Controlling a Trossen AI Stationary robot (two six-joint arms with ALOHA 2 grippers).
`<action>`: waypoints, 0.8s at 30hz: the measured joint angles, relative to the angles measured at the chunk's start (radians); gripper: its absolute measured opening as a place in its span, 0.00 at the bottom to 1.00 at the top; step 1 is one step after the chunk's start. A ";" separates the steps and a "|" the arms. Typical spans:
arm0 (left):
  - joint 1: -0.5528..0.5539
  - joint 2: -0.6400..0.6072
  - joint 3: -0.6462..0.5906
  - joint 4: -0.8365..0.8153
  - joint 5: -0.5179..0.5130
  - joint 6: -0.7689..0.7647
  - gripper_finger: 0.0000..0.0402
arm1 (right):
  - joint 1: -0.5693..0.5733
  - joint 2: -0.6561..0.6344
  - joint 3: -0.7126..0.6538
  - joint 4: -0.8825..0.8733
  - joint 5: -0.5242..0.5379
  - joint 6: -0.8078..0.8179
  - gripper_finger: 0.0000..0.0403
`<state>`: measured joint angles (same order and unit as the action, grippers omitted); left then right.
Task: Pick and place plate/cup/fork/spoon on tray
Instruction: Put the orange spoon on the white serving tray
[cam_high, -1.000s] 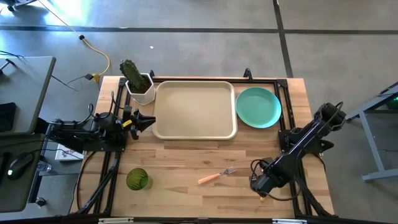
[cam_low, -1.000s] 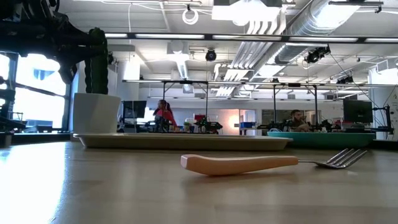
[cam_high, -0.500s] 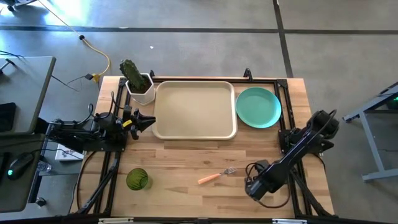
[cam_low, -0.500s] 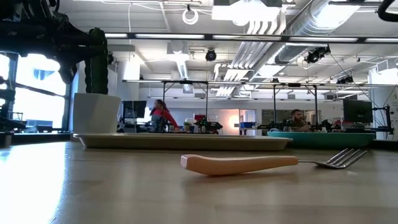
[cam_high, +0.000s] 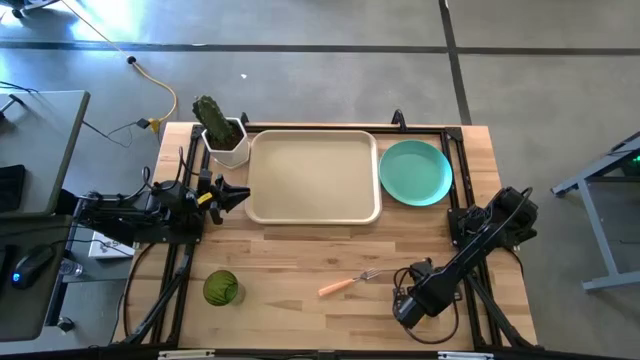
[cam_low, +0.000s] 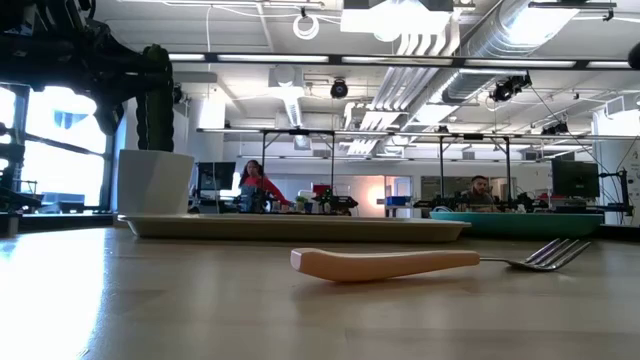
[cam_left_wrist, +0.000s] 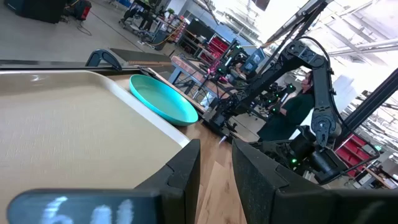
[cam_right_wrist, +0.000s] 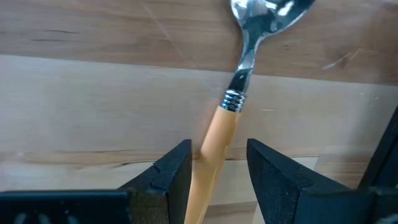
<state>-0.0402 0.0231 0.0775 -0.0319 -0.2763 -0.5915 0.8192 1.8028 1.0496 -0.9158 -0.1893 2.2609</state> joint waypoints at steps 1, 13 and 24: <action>0.000 0.000 0.000 0.000 0.000 0.000 0.21 | 0.007 0.001 -0.004 0.008 0.005 0.015 0.36; 0.000 0.000 0.000 0.001 0.000 0.000 0.21 | 0.033 -0.005 -0.066 0.098 0.052 0.045 0.36; 0.000 0.000 0.000 0.001 0.000 -0.007 0.21 | 0.032 -0.002 -0.069 0.110 0.065 0.026 0.25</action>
<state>-0.0401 0.0233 0.0773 -0.0311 -0.2764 -0.5983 0.8516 1.8008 0.9810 -0.8061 -0.1243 2.2874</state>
